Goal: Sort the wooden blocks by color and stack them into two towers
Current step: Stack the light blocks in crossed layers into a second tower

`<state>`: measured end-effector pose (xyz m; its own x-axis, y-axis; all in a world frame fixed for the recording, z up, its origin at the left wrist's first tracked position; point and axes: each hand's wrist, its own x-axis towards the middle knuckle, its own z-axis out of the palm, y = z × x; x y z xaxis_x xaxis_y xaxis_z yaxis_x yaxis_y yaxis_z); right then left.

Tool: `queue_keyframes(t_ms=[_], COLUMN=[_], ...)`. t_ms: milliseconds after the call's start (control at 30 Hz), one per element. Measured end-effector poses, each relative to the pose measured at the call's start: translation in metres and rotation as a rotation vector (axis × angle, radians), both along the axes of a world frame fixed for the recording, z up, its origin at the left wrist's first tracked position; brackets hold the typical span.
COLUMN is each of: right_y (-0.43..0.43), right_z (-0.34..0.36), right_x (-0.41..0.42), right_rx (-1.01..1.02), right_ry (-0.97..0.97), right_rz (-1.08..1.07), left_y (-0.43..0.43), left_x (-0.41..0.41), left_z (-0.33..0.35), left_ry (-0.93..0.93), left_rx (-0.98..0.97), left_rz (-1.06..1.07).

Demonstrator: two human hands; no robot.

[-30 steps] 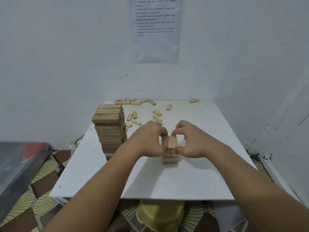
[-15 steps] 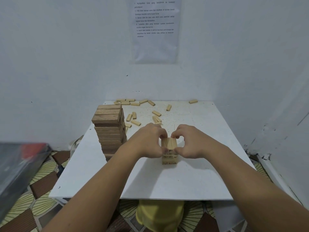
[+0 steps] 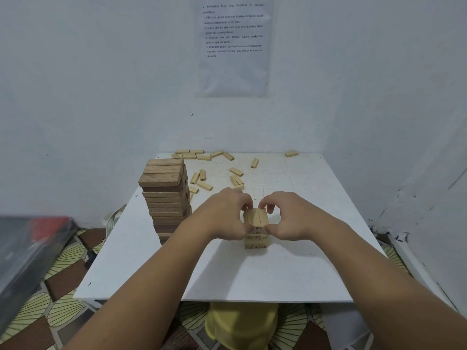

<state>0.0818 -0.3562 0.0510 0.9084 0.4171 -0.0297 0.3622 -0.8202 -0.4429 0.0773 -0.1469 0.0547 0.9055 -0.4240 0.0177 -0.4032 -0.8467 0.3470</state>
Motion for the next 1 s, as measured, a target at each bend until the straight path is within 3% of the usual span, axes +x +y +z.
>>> queue_keyframes(t_ms=[1000], right_y=[0.011], right_z=[0.006], right_x=[-0.005], right_rx=[-0.102], right_ry=[0.011], right_rz=[-0.009], left_y=[-0.005], left_x=[-0.003], left_z=[0.000], left_ry=[0.026], left_rx=[0.057], left_rz=[0.017])
